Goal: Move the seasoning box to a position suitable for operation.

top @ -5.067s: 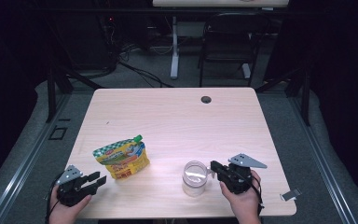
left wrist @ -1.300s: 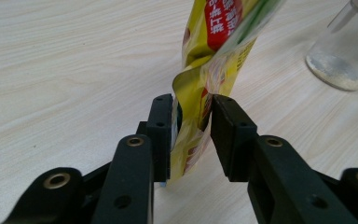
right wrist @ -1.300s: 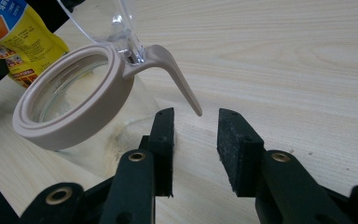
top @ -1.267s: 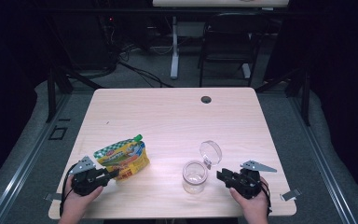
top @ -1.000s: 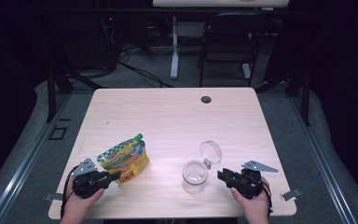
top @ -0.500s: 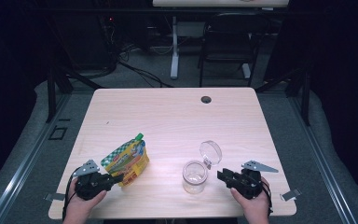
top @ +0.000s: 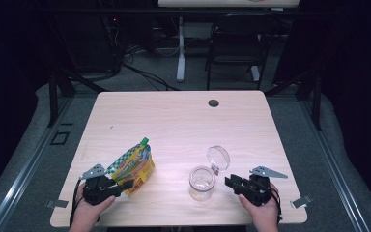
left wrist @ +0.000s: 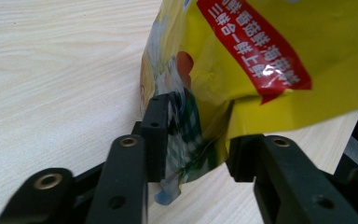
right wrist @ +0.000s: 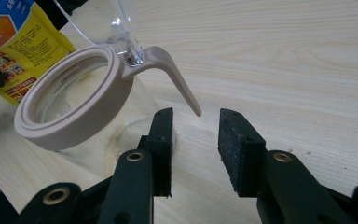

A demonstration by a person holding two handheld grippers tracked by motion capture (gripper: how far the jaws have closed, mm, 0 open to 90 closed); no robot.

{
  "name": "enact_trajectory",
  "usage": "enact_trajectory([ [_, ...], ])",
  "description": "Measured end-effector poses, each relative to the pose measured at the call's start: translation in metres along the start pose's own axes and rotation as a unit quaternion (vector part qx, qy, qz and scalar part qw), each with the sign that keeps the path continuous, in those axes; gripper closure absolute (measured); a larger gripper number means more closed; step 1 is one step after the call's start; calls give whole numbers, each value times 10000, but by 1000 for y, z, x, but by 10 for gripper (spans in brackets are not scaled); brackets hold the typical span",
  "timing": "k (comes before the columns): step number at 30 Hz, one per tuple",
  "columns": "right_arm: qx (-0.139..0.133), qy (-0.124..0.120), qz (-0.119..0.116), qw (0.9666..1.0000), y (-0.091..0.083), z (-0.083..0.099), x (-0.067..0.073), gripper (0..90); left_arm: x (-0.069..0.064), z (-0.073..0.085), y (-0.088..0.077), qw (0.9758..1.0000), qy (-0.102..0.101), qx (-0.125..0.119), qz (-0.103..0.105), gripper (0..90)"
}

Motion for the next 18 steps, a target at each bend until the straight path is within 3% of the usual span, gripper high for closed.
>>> enact_trajectory([
  [8,23,-15,13,10000,0,1,0,657,5,0,12,9998,-203,-4,-68,523],
  [18,2,5,20,10000,-2,1,-1,654,9,1,27,9995,-173,158,-212,489],
])
Point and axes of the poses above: each handheld gripper's, and its own axes: y roughly forward along the jaws, z roughly out of its underside, x roughly to its left, the point moved 5 cm from there along y, roughly forward along the jaws, and after that the axes turned 4 degrees about z, right-handed, at the moved point
